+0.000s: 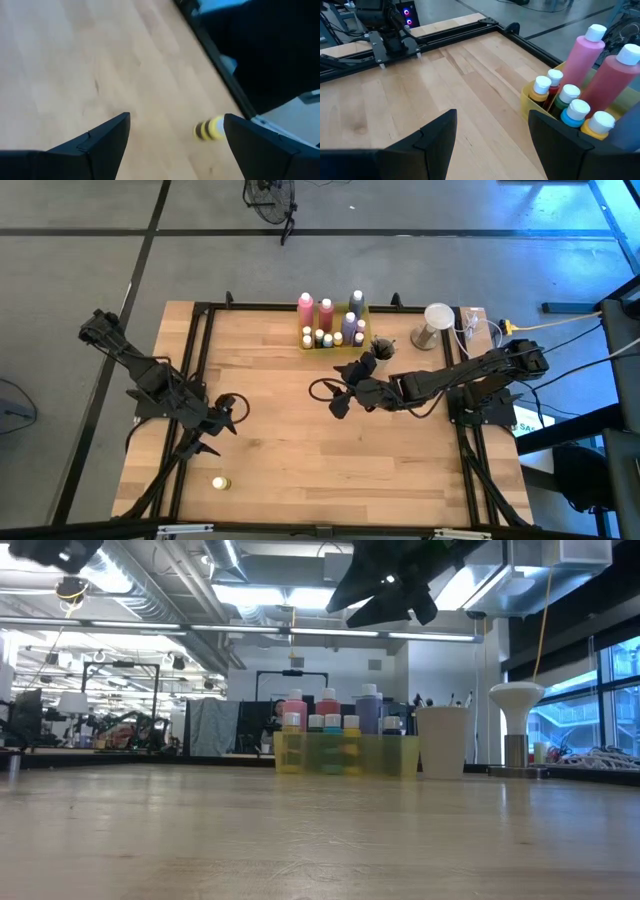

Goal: Pick & Place Paint Supplies
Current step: Put the small yellow paint bottle into the yellow bin

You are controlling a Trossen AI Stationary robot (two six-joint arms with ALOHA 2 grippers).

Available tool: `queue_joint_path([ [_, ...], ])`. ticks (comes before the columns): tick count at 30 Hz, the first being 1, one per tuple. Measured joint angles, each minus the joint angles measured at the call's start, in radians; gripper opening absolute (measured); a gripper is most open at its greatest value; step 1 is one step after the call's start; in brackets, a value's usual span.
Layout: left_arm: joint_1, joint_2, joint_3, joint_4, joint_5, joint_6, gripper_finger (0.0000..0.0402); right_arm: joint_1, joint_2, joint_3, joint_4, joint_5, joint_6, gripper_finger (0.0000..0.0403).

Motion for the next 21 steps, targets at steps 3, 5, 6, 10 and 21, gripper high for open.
queue_joint_path([
  [3,0.0,0.013,0.0,-0.037,-0.012,-0.043,0.0318,0.0,0.0,0.0,0.0,0.0,0.0,0.025],
  [5,0.0,0.026,0.0,-0.042,-0.014,-0.05,0.0317,0.0,0.0,0.0,0.0,0.0,0.0,0.025],
  [6,0.0,0.033,0.002,-0.048,-0.014,-0.051,0.0317,0.0,0.0,0.0,0.0,0.0,0.0,0.025],
  [10,0.0,0.082,0.071,-0.152,-0.023,-0.074,0.0318,0.0,0.0,0.0,0.0,0.002,0.0,0.025],
  [21,-0.074,0.293,0.194,-0.364,-0.084,-0.231,0.0318,0.0,0.0,0.0,-0.001,0.004,-0.023,0.025],
])
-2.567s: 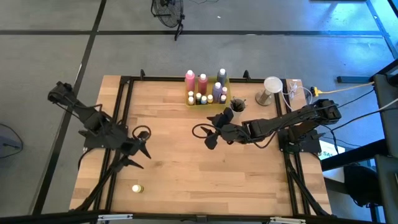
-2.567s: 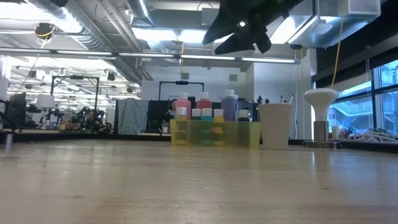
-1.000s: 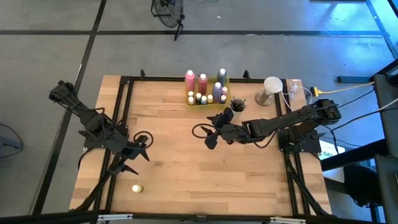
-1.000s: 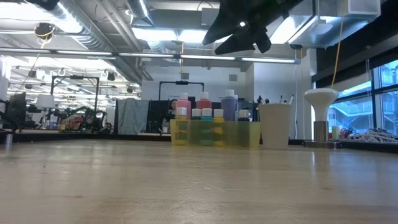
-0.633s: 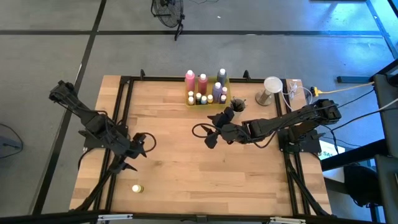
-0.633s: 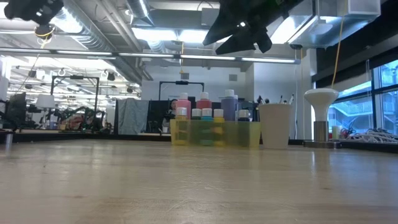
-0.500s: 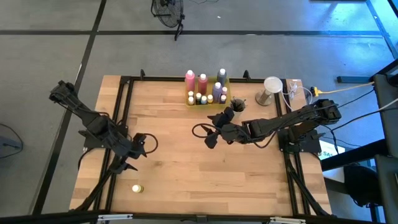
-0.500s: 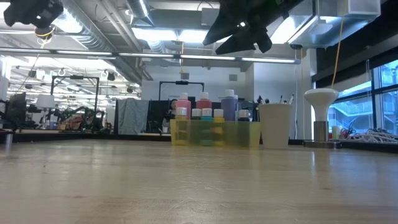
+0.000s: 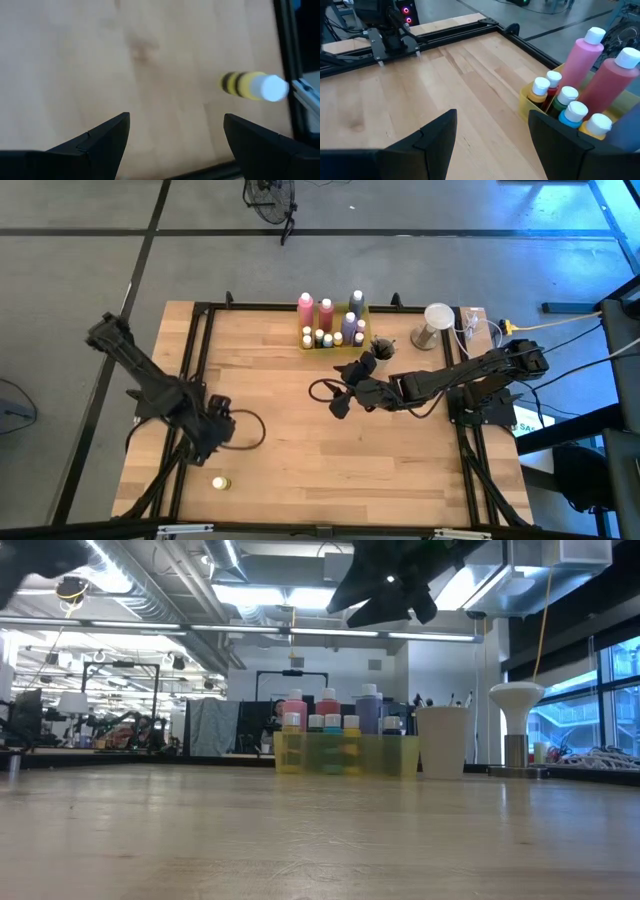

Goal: Pick & Place Paint Supplies
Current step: Put the small yellow paint bottle into the yellow bin

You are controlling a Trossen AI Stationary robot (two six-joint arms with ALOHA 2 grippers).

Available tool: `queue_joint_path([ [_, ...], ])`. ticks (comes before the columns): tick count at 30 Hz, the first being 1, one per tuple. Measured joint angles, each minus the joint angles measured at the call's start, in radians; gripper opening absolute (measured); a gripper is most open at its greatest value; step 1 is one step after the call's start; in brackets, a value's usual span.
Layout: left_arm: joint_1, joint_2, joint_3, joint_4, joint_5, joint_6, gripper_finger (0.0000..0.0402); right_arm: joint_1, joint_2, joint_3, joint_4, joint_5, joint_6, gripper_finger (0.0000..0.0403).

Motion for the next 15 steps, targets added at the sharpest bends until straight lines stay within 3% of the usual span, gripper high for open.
queue_joint_path([
  [7,-0.082,0.104,0.068,0.001,0.027,-0.024,0.0317,-0.006,0.0,0.0,0.009,-0.011,-0.023,0.025],
  [15,-0.093,0.113,0.172,-0.203,0.05,-0.072,0.0317,0.005,0.032,0.002,0.022,-0.063,0.085,0.025],
])
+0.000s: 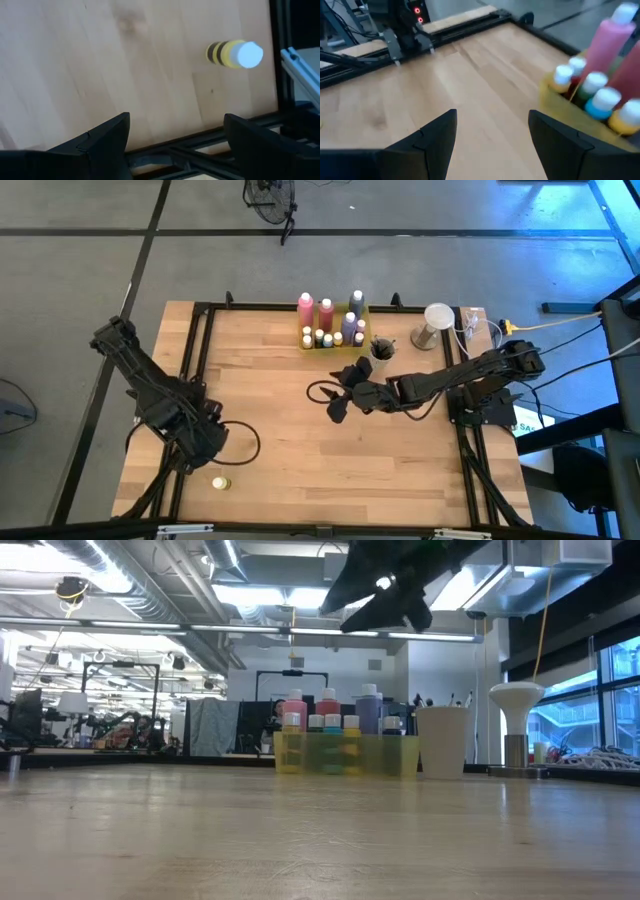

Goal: Pick & Place Paint Supplies
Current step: Put the small yellow paint bottle into the yellow bin

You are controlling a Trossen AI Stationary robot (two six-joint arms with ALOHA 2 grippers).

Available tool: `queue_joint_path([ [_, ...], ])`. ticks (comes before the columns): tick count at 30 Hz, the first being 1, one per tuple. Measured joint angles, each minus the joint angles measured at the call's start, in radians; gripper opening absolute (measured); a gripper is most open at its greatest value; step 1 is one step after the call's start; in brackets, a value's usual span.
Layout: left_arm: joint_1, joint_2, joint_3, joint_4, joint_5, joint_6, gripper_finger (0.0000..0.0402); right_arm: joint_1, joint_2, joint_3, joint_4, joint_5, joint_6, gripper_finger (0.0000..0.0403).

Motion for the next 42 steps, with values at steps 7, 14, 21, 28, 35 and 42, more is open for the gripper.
queue_joint_path([
  [7,-0.031,-0.016,0.001,0.028,-0.022,-0.004,0.0317,0.037,0.048,-0.003,0.113,-0.078,-0.003,0.025],
  [14,-0.069,-0.016,0.001,0.066,-0.022,-0.027,0.0317,0.091,0.05,-0.002,0.324,-0.201,-0.218,0.025],
  [21,-0.069,-0.015,0.001,0.15,-0.022,-0.029,0.0317,0.099,0.05,-0.002,0.351,-0.201,-0.198,0.025],
  [28,-0.068,-0.015,0.001,0.202,-0.027,-0.024,0.0317,0.106,0.091,-0.001,0.354,-0.21,-0.194,0.025],
  [35,-0.07,-0.015,0.001,0.208,-0.039,-0.145,0.0317,0.108,0.108,-0.002,0.369,-0.255,-0.227,0.025],
  [42,-0.079,-0.014,0.0,0.233,-0.032,-0.116,0.0317,0.137,0.108,-0.002,0.388,-0.326,-0.307,0.025],
])
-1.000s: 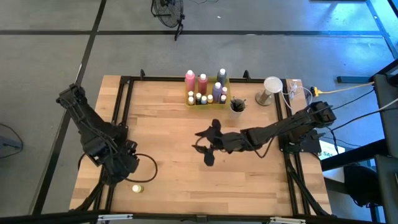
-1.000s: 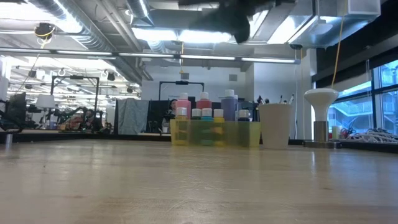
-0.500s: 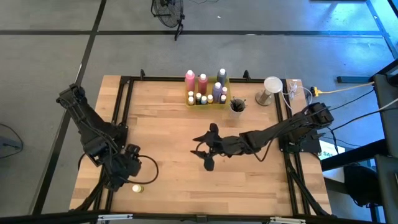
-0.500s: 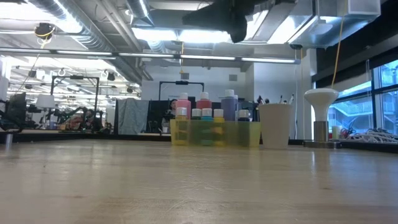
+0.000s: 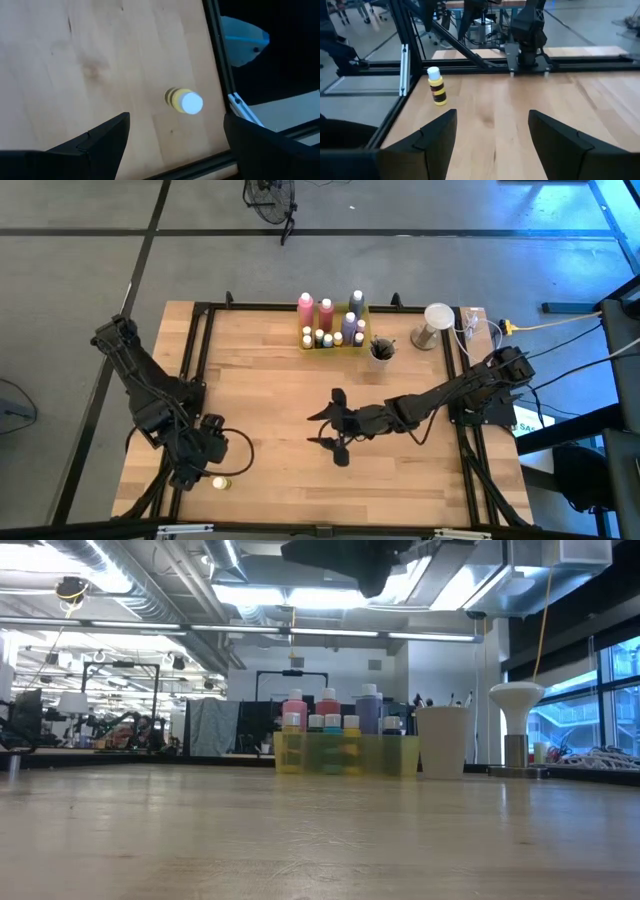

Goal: Pick & Place Paint Supplies
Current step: Put the small yellow paint bottle into the yellow bin

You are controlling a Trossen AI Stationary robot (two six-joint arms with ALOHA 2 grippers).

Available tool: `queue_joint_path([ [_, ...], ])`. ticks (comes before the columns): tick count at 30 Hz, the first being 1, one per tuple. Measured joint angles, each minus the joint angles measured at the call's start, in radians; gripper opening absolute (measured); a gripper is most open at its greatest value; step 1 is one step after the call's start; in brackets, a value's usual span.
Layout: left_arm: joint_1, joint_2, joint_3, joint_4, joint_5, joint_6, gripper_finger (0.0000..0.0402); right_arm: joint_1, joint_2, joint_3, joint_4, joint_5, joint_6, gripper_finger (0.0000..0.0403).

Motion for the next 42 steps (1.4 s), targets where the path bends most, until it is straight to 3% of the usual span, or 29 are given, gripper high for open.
queue_joint_path([
  [10,-0.072,0.019,-0.001,0.017,-0.074,-0.005,0.0317,0.005,0.0,0.0,-0.024,-0.01,-0.037,0.025],
  [17,-0.096,0.113,-0.002,0.017,-0.121,-0.008,0.0317,0.005,0.0,0.0,-0.019,-0.011,-0.043,0.025],
  [28,-0.099,0.273,-0.002,0.017,0.017,0.07,0.0317,0.005,0.0,0.0,-0.019,-0.013,-0.043,0.025],
  [42,-0.101,0.279,-0.002,0.009,-0.052,0.158,0.0317,0.004,0.0,0.0,-0.004,0.004,-0.043,0.025],
])
